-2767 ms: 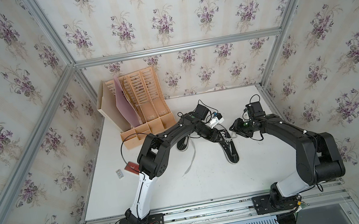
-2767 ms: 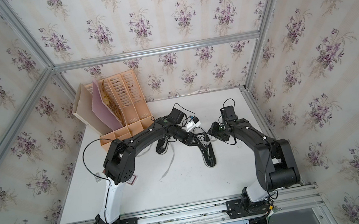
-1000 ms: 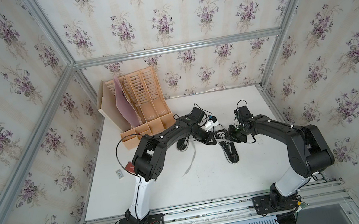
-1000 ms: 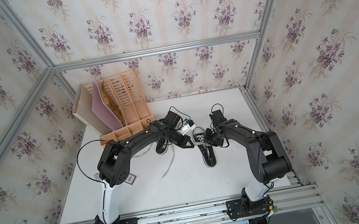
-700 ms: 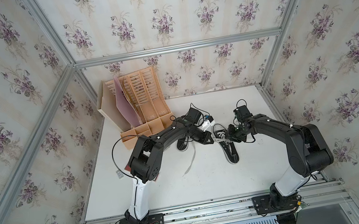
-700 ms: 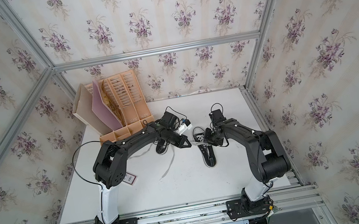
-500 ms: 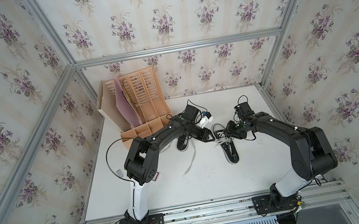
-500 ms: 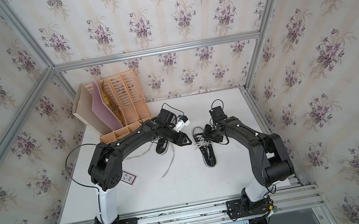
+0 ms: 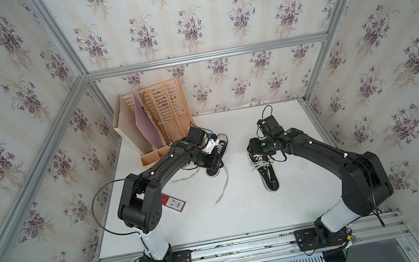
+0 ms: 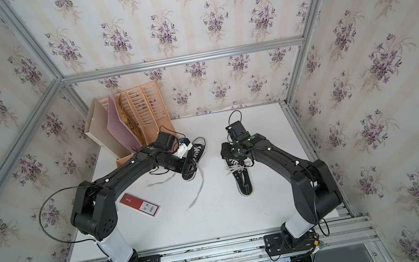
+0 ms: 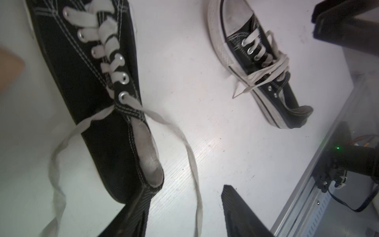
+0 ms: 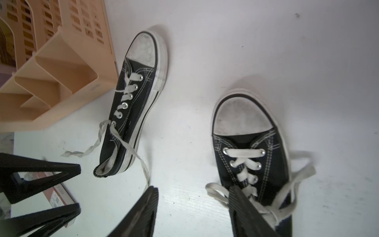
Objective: Tie the shoes
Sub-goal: Adjust the shoe at the center of the board.
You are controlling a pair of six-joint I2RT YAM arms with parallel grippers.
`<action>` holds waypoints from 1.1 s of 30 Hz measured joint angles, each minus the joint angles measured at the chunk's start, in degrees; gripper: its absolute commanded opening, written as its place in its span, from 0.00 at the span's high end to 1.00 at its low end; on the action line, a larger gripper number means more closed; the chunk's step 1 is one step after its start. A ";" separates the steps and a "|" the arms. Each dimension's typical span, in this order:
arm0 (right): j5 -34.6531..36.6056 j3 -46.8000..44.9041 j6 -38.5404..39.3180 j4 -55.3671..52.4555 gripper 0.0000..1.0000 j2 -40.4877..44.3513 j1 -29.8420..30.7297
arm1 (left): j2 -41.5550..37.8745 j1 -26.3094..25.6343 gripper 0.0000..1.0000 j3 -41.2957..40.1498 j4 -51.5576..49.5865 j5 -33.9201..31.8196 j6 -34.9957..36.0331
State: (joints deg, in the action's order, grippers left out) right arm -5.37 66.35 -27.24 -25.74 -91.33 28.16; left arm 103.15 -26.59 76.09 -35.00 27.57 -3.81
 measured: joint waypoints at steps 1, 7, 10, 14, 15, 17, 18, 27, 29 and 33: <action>1.07 0.50 -0.02 0.42 0.39 -0.98 2.12 | 0.28 0.13 0.36 -0.35 -0.11 -0.83 0.00; 5.53 2.38 -0.04 3.69 0.38 -6.12 11.67 | 3.39 0.31 0.37 0.74 1.03 -4.09 -0.26; 7.78 1.86 -0.02 5.77 0.38 -7.80 14.58 | 5.35 0.31 0.40 0.87 2.60 -5.01 -0.26; 8.66 0.50 0.04 7.74 0.38 -9.31 17.14 | 6.86 0.31 0.54 0.28 3.13 -6.58 -0.24; 8.96 0.24 0.04 8.13 0.38 -9.60 17.42 | 7.06 0.33 0.58 0.31 3.13 -6.73 -0.26; 11.08 -0.39 -0.15 9.70 0.38 -10.62 19.02 | 7.65 0.46 0.68 0.50 3.82 -6.99 -0.22; 10.71 -0.74 -0.20 9.97 0.38 -11.34 20.15 | 7.91 0.66 0.74 0.37 4.20 -6.99 -0.20; 12.24 -2.34 -3.82 10.49 0.38 -14.84 26.18 | 7.48 4.42 0.96 -2.73 7.76 -2.56 -1.09; 12.46 -2.69 -4.57 10.47 0.39 -15.41 26.53 | 7.39 5.09 0.97 -3.21 8.35 -1.05 -1.16; 14.99 -1.92 -5.77 10.51 0.44 -17.46 27.50 | 7.39 5.79 1.00 -3.32 8.50 0.90 -1.14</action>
State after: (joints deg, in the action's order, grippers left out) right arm 9.63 64.42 -33.01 -15.22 -108.79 55.66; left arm 110.54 -20.80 72.77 -26.50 28.47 -4.95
